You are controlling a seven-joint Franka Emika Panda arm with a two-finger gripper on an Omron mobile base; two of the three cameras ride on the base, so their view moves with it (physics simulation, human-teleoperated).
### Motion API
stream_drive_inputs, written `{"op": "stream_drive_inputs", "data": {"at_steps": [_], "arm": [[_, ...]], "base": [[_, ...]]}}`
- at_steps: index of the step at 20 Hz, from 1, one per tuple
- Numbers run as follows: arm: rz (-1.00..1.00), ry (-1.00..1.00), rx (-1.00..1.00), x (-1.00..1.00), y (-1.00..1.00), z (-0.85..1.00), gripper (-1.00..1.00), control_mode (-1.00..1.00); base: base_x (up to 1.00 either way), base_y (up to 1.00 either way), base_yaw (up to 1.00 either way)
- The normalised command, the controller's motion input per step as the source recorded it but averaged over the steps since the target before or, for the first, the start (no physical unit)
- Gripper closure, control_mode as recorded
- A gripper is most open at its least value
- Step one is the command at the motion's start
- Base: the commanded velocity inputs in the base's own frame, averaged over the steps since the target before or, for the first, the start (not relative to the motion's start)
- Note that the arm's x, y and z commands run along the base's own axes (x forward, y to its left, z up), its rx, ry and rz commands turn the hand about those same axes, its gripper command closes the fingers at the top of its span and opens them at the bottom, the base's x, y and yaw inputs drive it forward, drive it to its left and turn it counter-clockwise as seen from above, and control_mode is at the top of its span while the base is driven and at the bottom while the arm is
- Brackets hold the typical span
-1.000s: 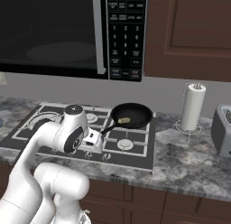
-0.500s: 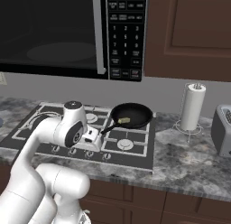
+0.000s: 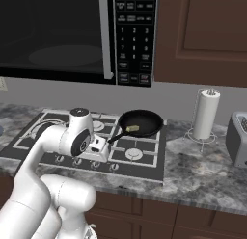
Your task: Pick up the butter stick and place it in the pan. Then turn on the burner for the pan.
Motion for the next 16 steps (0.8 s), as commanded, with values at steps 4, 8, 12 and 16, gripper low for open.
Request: {"op": "stream_drive_inputs", "data": {"at_steps": [4, 8, 12, 16], "arm": [[0.00, 0.01, 0.00, 0.14, 0.20, -0.10, -1.00, -1.00], [0.00, 0.06, 0.00, 0.11, 0.22, -0.06, -1.00, -1.00], [0.00, 0.07, 0.00, 0.14, 0.17, 0.00, -1.00, -1.00], [0.01, 0.04, 0.00, 0.17, 0.08, -0.04, -1.00, -1.00]], "base": [[0.00, 0.00, 0.00], [0.00, 0.00, 0.00], [0.00, 0.00, 0.00], [0.00, 0.00, 0.00]]}}
